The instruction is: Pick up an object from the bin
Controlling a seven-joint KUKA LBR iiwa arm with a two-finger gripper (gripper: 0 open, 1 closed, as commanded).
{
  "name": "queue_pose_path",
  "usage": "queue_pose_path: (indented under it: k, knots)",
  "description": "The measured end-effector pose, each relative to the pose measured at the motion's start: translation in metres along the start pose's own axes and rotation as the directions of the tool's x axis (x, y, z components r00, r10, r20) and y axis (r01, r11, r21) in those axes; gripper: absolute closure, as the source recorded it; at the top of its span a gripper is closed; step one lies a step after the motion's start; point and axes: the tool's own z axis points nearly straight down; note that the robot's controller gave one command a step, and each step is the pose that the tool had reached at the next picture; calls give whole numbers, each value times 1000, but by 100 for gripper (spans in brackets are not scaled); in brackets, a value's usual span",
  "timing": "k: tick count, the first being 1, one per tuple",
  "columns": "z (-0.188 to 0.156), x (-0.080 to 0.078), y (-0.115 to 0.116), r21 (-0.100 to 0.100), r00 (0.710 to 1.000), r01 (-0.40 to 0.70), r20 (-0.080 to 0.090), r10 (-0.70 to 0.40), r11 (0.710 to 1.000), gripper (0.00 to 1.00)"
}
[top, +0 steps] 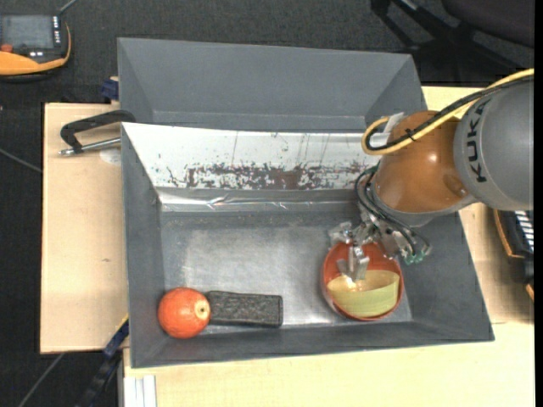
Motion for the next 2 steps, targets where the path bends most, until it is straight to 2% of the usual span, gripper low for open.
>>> queue_pose_path:
  k: [1,2]
  knots:
    - [-126,-15,11,3,1000,10,14,-10,1000,100]
    - [-235,-19,-19,4,989,-144,28,144,990,100]
